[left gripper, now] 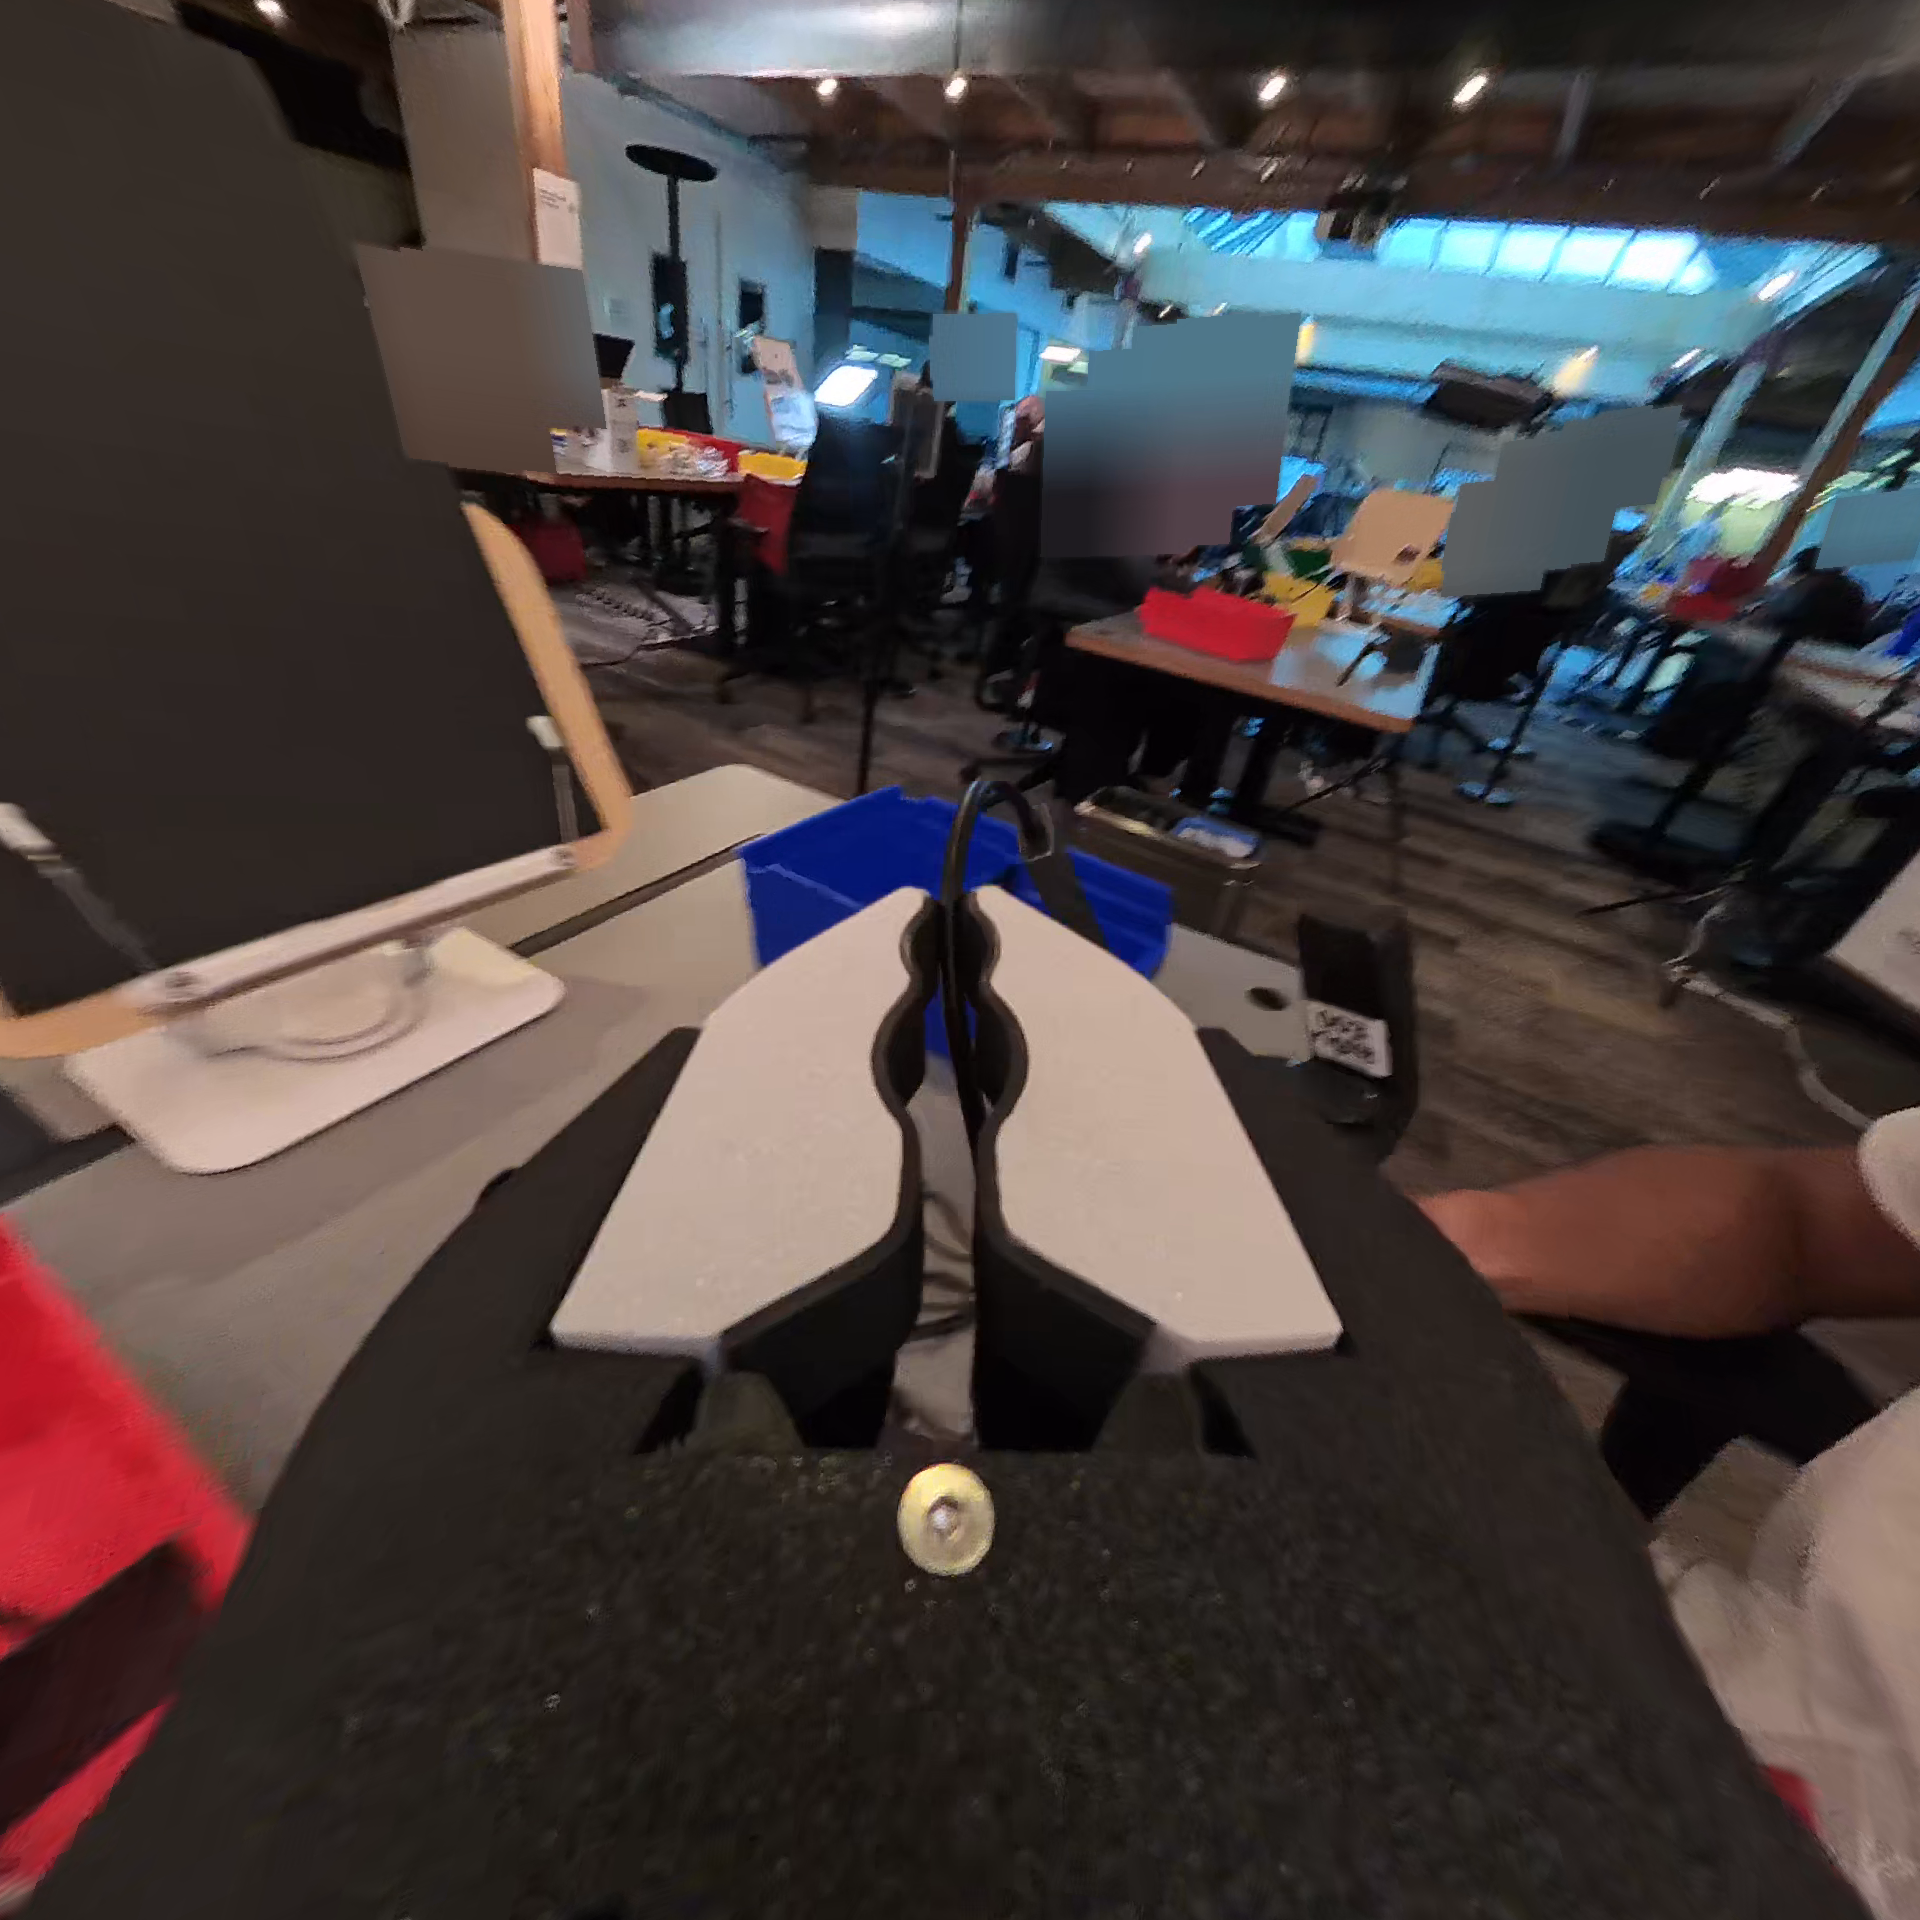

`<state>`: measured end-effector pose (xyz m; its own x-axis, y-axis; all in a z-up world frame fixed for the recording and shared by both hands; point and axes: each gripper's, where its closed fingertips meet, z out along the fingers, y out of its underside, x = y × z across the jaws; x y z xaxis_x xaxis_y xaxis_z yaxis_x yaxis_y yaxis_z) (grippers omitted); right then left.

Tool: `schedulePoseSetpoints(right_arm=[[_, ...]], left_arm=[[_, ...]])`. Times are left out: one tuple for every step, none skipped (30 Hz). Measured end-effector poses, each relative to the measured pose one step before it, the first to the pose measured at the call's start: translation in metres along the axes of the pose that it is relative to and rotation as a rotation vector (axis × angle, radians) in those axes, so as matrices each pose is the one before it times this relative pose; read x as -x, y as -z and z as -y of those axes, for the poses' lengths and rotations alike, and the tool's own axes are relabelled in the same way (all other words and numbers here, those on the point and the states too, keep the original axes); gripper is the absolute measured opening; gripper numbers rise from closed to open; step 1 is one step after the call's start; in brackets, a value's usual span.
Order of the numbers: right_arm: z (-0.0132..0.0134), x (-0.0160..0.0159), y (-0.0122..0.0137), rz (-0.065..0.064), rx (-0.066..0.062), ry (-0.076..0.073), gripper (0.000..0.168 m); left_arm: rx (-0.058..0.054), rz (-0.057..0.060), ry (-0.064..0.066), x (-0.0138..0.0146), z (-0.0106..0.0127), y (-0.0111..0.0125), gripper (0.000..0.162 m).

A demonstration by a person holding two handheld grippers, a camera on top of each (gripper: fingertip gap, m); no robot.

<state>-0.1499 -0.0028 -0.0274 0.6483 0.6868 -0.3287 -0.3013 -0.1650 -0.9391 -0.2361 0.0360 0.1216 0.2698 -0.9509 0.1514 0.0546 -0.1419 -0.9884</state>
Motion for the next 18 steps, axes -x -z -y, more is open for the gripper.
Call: schedulePoseSetpoints(right_arm=[[0.00639,0.00559,0.00240,0.0286,-0.0517,-0.0550,0.049],[0.00536,0.00509,0.00219,0.0370,-0.0451,-0.0621,0.049],[0.00678,0.00875,0.00301,0.0671,-0.0503,-0.0591,0.048],[0.00959,0.00980,0.00446,0.0722,-0.0611,-0.0469,0.050],[0.01014,0.00403,0.00372,0.0287,-0.0600,-0.0335,0.050],[0.00884,0.00078,0.00363,0.0077,-0.0442,-0.0270,0.041],[0.00745,0.00076,0.00337,0.0116,-0.0327,-0.0136,0.029],[0.00505,0.00114,0.00264,0.0145,-0.0135,0.0012,0.019],[0.00393,0.00147,0.00184,0.0123,-0.0039,0.0128,0.013],[0.00457,0.00016,0.00111,-0.0034,-0.0095,0.0206,0.013],[0.00299,-0.00015,0.00028,-0.0061,-0.0007,0.0283,0.012],[-0.00030,0.00046,-0.00012,0.0029,0.0199,0.0279,0.011],[-0.00058,0.00077,0.00000,0.0061,0.0200,0.0220,0.011],[-0.00066,-0.00018,-0.00002,-0.0016,0.0136,0.0224,0.010],[-0.00225,-0.00021,-0.00076,-0.0007,0.0205,0.0266,0.010],[-0.00194,0.00050,-0.00046,0.0058,0.0164,0.0291,0.010],[-0.00140,-0.00006,-0.00014,0.0010,0.0117,0.0336,0.010],[-0.00251,-0.00066,-0.00016,-0.0020,0.0206,0.0390,0.010]], left_arm=[[-0.0189,-0.0262,0.0197,-0.00945,-0.00494,-0.00629,0.002],[-0.0154,-0.0170,0.0116,-0.00722,-0.00528,-0.00593,0.002],[-0.0132,-0.0145,0.0085,-0.00590,-0.00577,-0.00547,0.002],[-0.0133,-0.0108,0.0059,-0.00418,-0.00610,-0.00437,0.003],[-0.0201,-0.0128,0.0084,-0.00315,-0.00513,-0.00268,0.002],[-0.0273,-0.0218,0.0207,-0.00269,-0.00417,-0.00099,0.003],[-0.0241,-0.0211,0.0287,-0.00116,-0.00446,0.00050,0.003],[-0.0091,-0.0127,0.0248,0.00100,-0.00660,0.00092,0.003],[0.0121,-0.0089,0.0130,0.00175,-0.00969,0.00078,0.003],[0.0229,-0.0056,0.0014,0.00206,-0.01106,0.00069,0.003],[0.0151,-0.0025,-0.0002,0.00225,-0.00963,0.00114,0.003],[0.0023,-0.0036,0.0077,0.00246,-0.00723,0.00192,0.003],[-0.0042,-0.0036,0.0105,0.00299,-0.00528,0.00253,0.003],[0.0007,-0.0080,0.0097,0.00278,-0.00555,0.00234,0.003],[0.0082,-0.0118,0.0084,0.00224,-0.00638,0.00179,0.003],[0.0132,-0.0135,0.0028,0.00150,-0.00716,0.00174,0.003],[0.0161,-0.0043,-0.0074,0.00196,-0.00762,0.00170,0.003],[0.0179,0.0043,-0.0162,0.00236,-0.00780,0.00131,0.003]])
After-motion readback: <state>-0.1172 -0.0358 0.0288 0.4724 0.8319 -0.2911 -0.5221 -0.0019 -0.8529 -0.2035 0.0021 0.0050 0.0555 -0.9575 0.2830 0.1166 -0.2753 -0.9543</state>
